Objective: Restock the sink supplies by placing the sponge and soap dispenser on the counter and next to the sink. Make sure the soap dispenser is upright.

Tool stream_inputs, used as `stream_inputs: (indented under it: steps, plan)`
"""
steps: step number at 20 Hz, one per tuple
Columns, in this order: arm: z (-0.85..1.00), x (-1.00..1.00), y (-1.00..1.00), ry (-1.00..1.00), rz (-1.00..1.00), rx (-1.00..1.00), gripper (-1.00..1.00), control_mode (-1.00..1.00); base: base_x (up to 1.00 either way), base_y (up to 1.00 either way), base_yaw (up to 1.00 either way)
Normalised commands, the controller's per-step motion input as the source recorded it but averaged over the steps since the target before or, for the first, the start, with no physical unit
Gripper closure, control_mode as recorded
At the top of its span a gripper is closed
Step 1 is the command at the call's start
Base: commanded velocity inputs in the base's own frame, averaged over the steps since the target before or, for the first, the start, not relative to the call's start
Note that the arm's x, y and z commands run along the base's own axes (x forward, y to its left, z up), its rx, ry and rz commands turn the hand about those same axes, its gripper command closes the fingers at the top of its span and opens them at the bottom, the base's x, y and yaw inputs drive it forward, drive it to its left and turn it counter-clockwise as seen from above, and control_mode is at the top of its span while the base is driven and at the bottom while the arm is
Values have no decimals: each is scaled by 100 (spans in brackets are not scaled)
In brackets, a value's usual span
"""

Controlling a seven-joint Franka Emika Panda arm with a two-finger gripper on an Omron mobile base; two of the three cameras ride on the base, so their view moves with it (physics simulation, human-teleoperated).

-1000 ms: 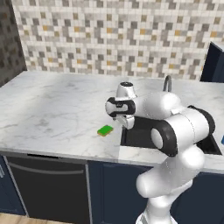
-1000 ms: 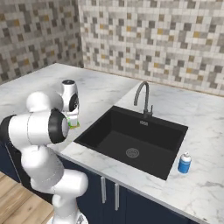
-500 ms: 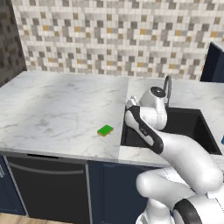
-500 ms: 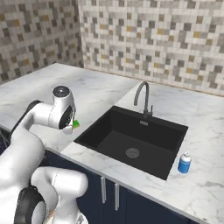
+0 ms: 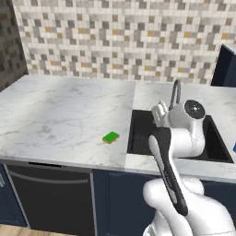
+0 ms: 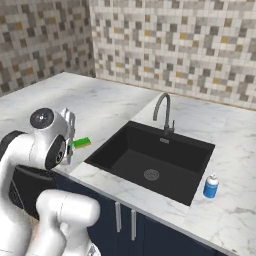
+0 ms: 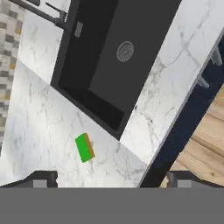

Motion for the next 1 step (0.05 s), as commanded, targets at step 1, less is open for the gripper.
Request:
stream_inputs:
  steps: [1]
  plan:
    - [3, -29, 0, 0, -13, 0, -100, -100, 0, 0, 0]
